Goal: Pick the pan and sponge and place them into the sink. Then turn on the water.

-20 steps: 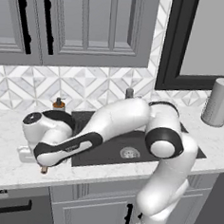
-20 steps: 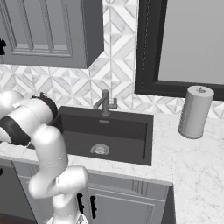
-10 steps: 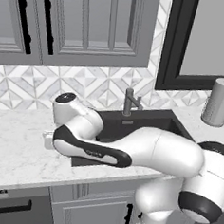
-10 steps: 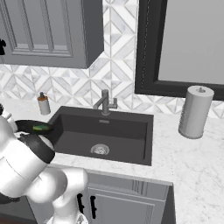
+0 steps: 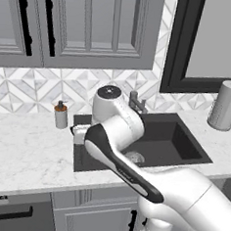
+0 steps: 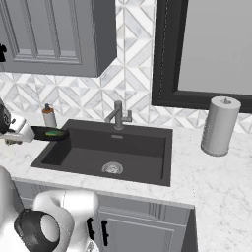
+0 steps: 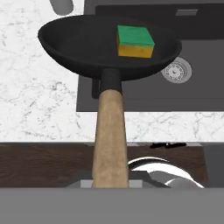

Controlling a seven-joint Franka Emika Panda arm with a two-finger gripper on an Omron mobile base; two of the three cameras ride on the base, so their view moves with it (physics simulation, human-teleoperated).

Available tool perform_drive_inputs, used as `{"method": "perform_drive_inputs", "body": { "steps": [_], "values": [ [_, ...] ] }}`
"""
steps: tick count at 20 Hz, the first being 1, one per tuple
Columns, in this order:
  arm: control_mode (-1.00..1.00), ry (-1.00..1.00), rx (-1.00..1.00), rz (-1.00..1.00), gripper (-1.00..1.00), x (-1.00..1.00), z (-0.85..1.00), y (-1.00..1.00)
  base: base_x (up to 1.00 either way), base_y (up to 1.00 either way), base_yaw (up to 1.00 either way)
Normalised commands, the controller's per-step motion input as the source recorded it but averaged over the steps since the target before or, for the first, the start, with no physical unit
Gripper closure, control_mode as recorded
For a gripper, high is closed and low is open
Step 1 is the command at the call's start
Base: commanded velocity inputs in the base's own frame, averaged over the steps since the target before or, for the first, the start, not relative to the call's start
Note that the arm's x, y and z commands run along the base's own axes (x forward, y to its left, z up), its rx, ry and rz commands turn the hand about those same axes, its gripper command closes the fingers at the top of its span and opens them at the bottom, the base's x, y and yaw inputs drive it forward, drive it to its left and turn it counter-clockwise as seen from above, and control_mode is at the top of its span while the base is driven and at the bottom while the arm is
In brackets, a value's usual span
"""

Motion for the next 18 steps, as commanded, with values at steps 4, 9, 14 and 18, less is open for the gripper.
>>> {"method": "perform_drive_inputs", "body": {
  "steps": [4,9,14,18],
  "values": [
    [-1.0,-0.05,0.0,0.21,1.0,-0.08,0.73,-0.76,0.0,0.0,0.0],
    [-1.0,-0.1,0.0,0.39,1.0,-0.28,0.55,-0.86,0.0,0.0,0.0],
    [-1.0,0.0,0.0,0.35,1.0,-0.31,0.33,-0.97,0.0,0.0,0.0],
    [-1.0,0.0,0.0,0.32,1.0,-0.19,0.27,-0.98,0.0,0.0,0.0]
  ]
}}
